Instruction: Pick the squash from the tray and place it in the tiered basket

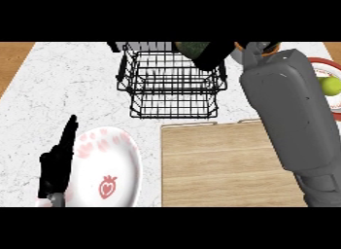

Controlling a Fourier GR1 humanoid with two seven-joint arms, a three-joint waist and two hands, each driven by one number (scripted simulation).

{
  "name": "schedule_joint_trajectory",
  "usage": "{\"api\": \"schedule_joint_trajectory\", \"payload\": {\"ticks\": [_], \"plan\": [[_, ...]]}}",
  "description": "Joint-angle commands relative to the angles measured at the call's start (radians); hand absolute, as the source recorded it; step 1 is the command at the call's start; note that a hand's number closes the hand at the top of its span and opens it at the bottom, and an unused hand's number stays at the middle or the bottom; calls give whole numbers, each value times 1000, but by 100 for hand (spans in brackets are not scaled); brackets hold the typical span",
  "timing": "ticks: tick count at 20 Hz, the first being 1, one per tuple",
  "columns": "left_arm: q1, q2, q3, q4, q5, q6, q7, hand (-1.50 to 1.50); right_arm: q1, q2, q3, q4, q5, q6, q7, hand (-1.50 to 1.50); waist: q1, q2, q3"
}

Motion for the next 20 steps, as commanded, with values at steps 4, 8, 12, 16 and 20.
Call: {"api": "schedule_joint_trajectory", "payload": {"ticks": [4, 8, 12, 16, 20], "plan": [[53, -51, -52, 39, 9, -27, 2, 0, -19, 65, -3, 244, 77, -167, -74, 150, 0, 9, -16], [8, -61, -42, 83, -4, -6, 16, 0, -23, 131, -8, 297, 65, -215, -100, 150, -10, 8, -16], [64, -50, -36, 21, 19, -25, -4, 0, -17, 152, -120, 384, -80, -246, -123, -150, 10, 11, -15], [-36, -10, -9, 45, 27, -54, 60, 0, -59, 153, -158, 463, -225, -294, -180, -150, 12, 13, -15], [15, -71, -53, 64, 2, -22, 1, 0, -62, 154, -161, 433, -363, -363, -235, -150, 8, 7, -16]]}}
